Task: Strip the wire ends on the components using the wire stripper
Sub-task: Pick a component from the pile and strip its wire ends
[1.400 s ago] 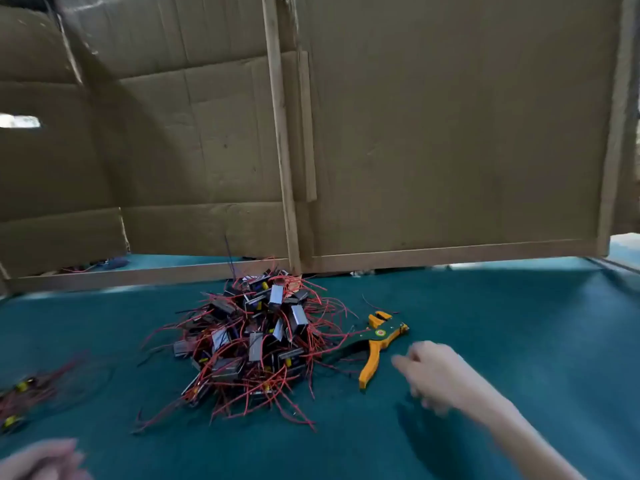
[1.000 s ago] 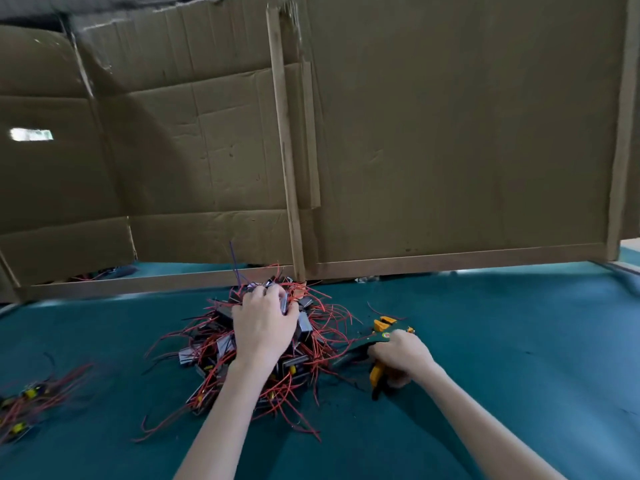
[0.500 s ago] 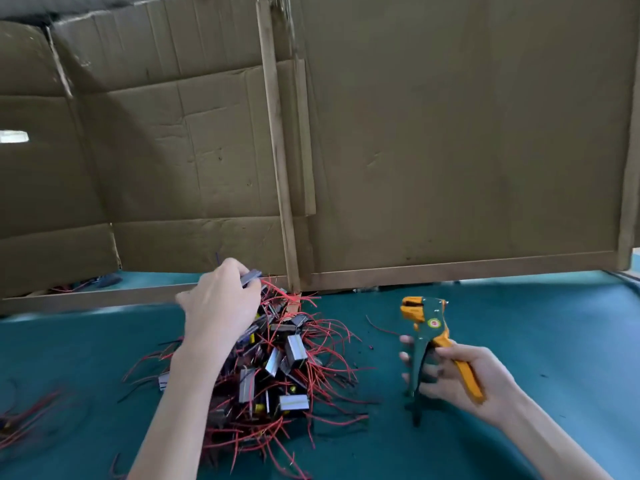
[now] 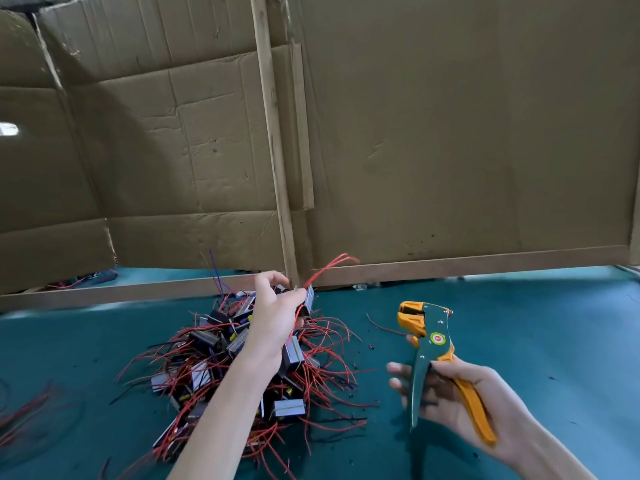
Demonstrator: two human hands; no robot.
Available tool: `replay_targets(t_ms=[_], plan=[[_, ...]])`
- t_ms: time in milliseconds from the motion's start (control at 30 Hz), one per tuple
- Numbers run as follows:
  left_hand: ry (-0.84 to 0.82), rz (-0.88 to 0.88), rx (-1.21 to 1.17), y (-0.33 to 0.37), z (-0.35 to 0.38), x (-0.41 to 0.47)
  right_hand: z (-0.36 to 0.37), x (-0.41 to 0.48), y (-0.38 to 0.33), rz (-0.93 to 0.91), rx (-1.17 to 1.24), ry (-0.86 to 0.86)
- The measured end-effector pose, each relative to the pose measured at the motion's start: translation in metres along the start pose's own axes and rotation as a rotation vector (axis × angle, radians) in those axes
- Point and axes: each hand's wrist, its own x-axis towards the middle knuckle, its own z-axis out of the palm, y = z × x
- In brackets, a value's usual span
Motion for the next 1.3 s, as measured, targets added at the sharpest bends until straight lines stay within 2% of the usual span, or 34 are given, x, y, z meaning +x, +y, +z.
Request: replay_targets(t_ms=[133, 267, 333, 433, 500, 567, 633, 800, 867, 933, 1100, 1300], plan=[[0.004, 0.039, 0.031, -0.006, 0.004, -0.001, 0.001, -0.002, -0.003, 0.018, 0.036, 0.033], [-0.063, 0.034, 0.073, -0.004, 0.006, -0.003, 0.001, -0.001, -0.002, 0.033, 0.022, 0.095], [-0.115, -0.014, -0.031, -0.001, 0.007, -0.004, 0.001, -0.001, -0.002, 0.029, 0.016, 0.113], [-0.282, -0.105, -0.263, 0.002, 0.007, -0.005, 0.002, -0.001, -0.002, 0.016, 0.005, 0.123], [-0.28, -0.036, -0.072, -0.001, 0.007, -0.005, 0.002, -0.001, -0.002, 0.006, -0.007, 0.129], [-0.192, 0.077, 0.155, -0.005, 0.008, -0.005, 0.003, -0.001, -0.002, 0.0, -0.02, 0.124], [-0.13, 0.177, 0.224, -0.007, 0.009, -0.006, 0.003, -0.002, -0.001, 0.0, -0.039, 0.102], [0.088, 0.533, 0.708, -0.014, 0.005, -0.001, 0.01, -0.007, 0.002, 0.023, -0.058, -0.009], [0.129, 0.637, 0.789, -0.014, 0.005, -0.001, 0.013, -0.009, 0.004, 0.023, -0.076, -0.034], [0.068, 0.692, 0.767, -0.014, 0.006, 0.0, 0.014, -0.011, 0.006, 0.017, -0.083, -0.044], [-0.207, 0.604, 0.59, -0.012, 0.008, -0.008, 0.018, -0.012, 0.012, -0.01, -0.123, -0.056], [-0.335, 0.522, 0.416, -0.011, 0.011, -0.011, 0.022, -0.015, 0.012, -0.106, -0.282, -0.102]])
